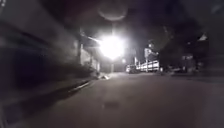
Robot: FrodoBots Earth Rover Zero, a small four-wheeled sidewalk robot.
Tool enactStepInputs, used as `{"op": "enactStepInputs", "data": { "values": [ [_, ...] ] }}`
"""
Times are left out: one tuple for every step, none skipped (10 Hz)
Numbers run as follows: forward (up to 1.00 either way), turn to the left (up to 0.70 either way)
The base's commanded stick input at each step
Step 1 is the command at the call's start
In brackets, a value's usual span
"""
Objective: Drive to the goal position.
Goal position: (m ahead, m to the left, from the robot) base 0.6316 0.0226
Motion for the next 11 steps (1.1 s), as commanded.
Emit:
{"op": "enactStepInputs", "data": {
  "values": [
    [0.7, -0.35],
    [0.7, -0.35],
    [0.7, -0.35],
    [0.7, -0.35],
    [0.7, -0.25],
    [0.7, -0.13],
    [0.7, -0.02],
    [0.7, 0.0],
    [0.7, 0.0],
    [0.7, 0.0],
    [0.7, 0.0]
  ]
}}
